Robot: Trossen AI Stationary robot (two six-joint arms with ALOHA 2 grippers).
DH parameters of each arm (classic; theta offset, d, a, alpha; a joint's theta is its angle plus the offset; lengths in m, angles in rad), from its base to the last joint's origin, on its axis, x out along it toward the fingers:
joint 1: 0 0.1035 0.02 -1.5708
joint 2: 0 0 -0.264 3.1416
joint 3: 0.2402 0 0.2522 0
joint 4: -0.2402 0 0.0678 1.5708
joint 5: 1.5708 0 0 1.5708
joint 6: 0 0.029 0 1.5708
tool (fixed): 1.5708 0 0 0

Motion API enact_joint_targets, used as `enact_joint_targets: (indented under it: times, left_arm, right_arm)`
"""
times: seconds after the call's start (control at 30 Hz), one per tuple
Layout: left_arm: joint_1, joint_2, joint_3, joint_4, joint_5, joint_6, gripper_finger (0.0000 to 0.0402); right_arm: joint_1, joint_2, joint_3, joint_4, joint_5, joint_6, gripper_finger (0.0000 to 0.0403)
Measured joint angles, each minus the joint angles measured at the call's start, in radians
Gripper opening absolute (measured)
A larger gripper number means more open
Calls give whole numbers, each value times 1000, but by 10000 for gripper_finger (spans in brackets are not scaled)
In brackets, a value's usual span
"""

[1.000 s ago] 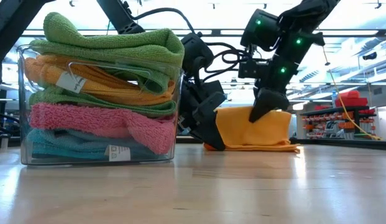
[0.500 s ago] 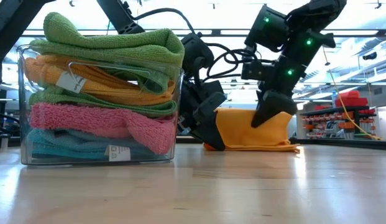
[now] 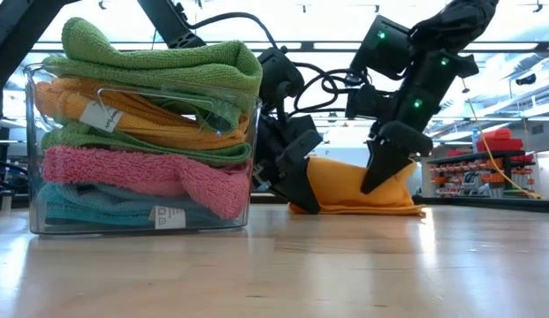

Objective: Fold microfiber towels
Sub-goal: Fold the yellow towel, then put the yellow towel into the transparent bin

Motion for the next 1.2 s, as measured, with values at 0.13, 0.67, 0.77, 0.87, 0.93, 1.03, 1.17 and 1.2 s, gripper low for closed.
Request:
enact_joint_targets:
  times: [0.13,0.67,0.77,0.87,0.93,1.03,1.17,1.2]
  left_arm:
    - [0,0,0,0,0,-24,15]
    - [51,-75,0,-130,113,-18,25]
    - [61,-92,2,-121,207,-14,22]
    - [63,-119,1,-113,336,7,14]
    - [62,-140,1,-119,404,13,10]
    - [57,-165,2,-110,424,6,9]
    - [50,-187,2,-60,363,-60,20]
    - [43,-190,1,-48,321,-85,24]
  right_arm:
    - [-31,0,-1,0,-71,44,135]
    - [-186,-145,43,-106,-258,66,236]
    - [-274,-144,23,-95,-353,8,235]
    - [-326,-132,21,-57,-392,-48,234]
    - [-351,-119,20,-33,-402,-76,234]
    - [-385,-110,20,-7,-439,-122,234]
    - [-415,-101,-12,46,-469,-128,234]
    - [-422,-101,-28,64,-476,-116,234]
